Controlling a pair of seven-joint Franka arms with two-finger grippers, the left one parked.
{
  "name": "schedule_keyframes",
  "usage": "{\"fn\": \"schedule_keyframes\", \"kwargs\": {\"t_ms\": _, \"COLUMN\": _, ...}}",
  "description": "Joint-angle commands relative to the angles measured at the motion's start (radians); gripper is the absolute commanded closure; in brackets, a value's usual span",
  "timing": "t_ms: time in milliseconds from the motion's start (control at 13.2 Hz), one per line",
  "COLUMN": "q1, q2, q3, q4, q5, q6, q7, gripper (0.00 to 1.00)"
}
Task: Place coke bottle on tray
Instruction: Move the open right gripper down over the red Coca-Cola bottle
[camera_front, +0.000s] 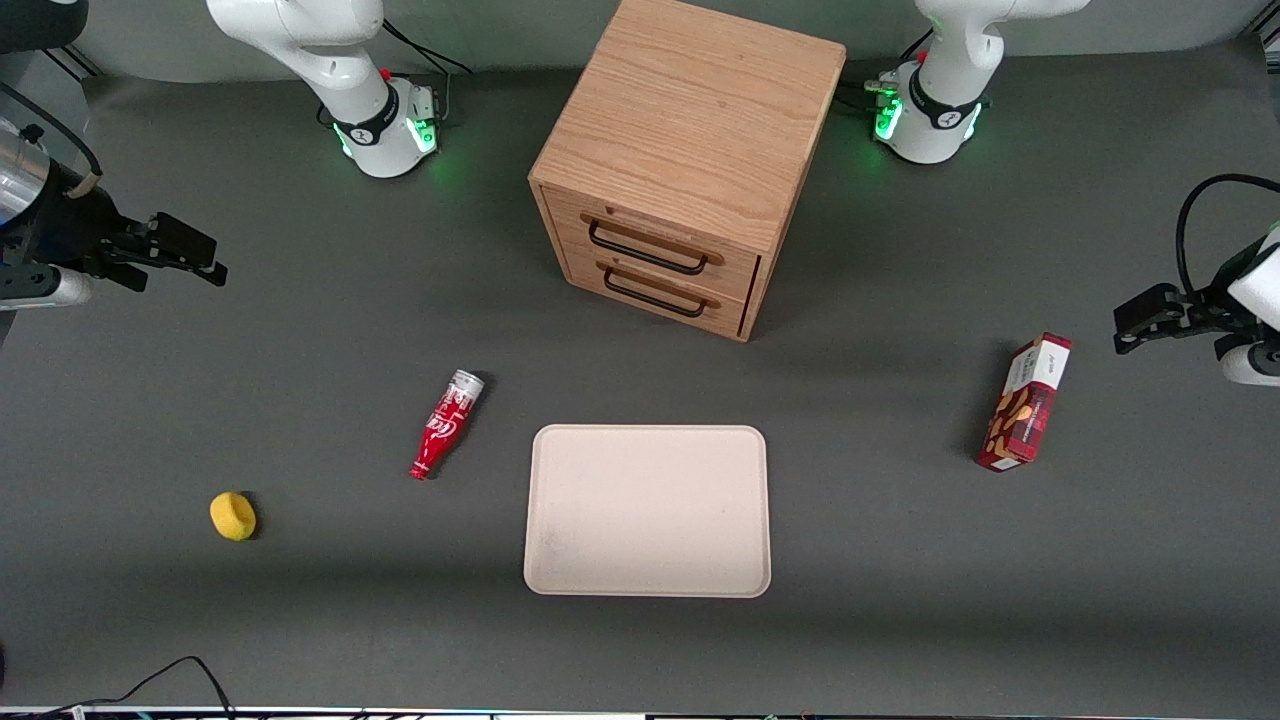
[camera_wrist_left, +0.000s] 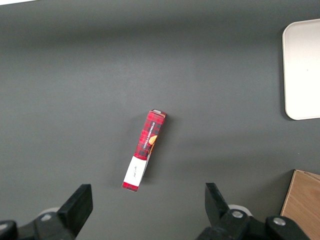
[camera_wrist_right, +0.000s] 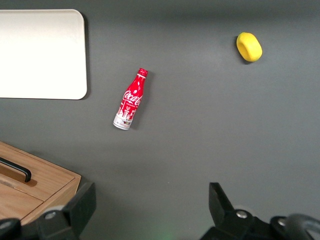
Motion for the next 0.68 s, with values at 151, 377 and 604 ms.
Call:
{"fn": "schedule_keyframes", "kwargs": {"t_ms": 151, "q1": 0.012, "q2": 0.020, "q3": 0.009, "q4": 0.032, "q5": -0.024, "q6": -0.048, "q7": 0.035, "gripper": 0.00}}
{"fn": "schedule_keyframes", "kwargs": {"t_ms": 377, "q1": 0.014, "q2": 0.047, "q3": 0.027, "q4": 0.032, "q5": -0.033, "q6": -0.071, "q7": 0.041, "gripper": 0.00}}
{"fn": "schedule_keyframes", "kwargs": {"t_ms": 604, "q1": 0.014, "q2": 0.139, "q3": 0.128, "q4": 0.068, "q5": -0.053, "q6": -0.073, "q7": 0.146, "gripper": 0.00}}
